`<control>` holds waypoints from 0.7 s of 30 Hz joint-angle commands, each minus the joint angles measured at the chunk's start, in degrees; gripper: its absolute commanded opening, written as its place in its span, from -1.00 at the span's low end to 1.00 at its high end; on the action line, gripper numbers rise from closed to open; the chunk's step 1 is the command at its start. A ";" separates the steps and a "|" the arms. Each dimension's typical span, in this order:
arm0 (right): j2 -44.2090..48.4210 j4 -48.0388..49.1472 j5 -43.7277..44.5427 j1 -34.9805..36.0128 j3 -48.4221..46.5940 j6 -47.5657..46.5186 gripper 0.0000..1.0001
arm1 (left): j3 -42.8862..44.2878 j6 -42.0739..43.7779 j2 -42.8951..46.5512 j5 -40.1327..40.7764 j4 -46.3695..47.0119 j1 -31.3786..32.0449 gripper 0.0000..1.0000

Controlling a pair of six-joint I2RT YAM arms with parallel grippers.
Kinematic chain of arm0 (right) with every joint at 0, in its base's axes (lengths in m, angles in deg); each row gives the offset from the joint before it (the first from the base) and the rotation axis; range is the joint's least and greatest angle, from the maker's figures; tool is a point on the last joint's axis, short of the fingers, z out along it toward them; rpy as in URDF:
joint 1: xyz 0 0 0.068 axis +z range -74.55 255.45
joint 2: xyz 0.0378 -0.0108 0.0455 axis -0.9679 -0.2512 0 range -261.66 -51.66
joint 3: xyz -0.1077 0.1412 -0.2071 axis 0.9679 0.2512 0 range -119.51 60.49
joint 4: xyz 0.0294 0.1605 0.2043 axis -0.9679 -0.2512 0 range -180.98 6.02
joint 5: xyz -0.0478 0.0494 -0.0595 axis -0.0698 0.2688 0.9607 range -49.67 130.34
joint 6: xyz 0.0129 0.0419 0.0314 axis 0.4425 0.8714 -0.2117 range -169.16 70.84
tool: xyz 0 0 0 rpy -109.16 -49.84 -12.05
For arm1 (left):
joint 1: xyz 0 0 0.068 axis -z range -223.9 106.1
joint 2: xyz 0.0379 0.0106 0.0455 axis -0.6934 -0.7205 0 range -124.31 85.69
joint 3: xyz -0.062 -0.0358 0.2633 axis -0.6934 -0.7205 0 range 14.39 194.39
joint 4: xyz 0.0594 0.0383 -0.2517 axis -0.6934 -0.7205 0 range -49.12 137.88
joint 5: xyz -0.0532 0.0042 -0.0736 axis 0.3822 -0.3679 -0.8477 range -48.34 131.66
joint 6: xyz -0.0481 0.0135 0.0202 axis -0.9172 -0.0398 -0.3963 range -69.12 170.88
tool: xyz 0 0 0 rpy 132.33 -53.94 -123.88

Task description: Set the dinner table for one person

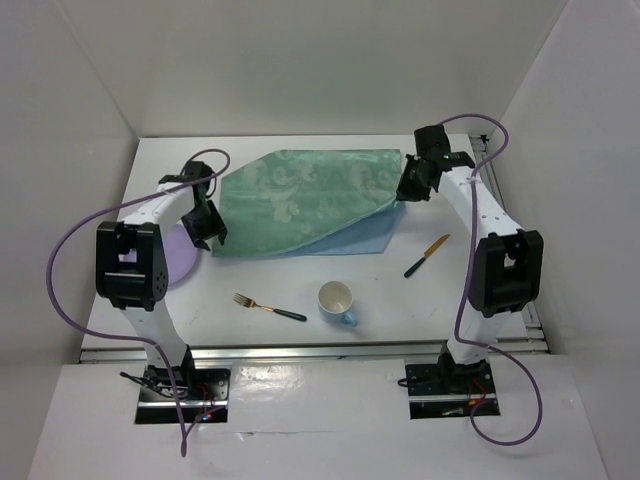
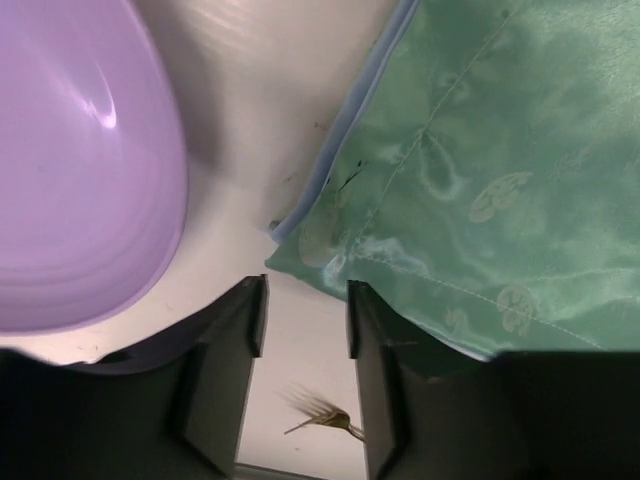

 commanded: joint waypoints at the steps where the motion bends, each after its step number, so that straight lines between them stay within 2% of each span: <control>1: 0.58 0.43 0.95 0.47 0.60 -0.58 -1.00 | 1.08 0.76 -1.90 -0.57 1.77 -0.11 0.17; 5: 0.58 0.43 0.95 0.47 1.22 -0.58 -1.00 | 2.83 1.99 -4.89 -0.39 2.56 -0.11 0.38; 13: 0.58 1.48 -0.10 0.47 5.43 -0.58 -1.00 | 0.38 1.46 -8.49 -0.39 4.66 1.03 0.41; 14: 0.58 1.48 -0.10 0.47 6.04 -0.58 -1.00 | 0.38 1.46 -8.50 -0.91 4.67 1.03 0.35; 15: 0.58 1.48 -0.62 0.47 7.27 -0.58 -1.00 | 0.99 1.46 -9.11 -0.92 4.67 1.03 0.18; 16: 0.58 2.00 -0.63 0.47 7.89 -0.58 -1.00 | 1.52 1.46 -9.12 -0.92 4.67 1.03 -0.60; 17: 0.58 2.01 -0.63 0.47 8.42 -0.58 -1.00 | 2.04 1.46 -9.12 -0.92 3.97 1.03 -1.00; 21: 0.58 2.53 -0.63 -0.05 9.74 -0.58 -1.00 | 4.32 0.94 -8.16 -0.92 2.12 1.03 -1.00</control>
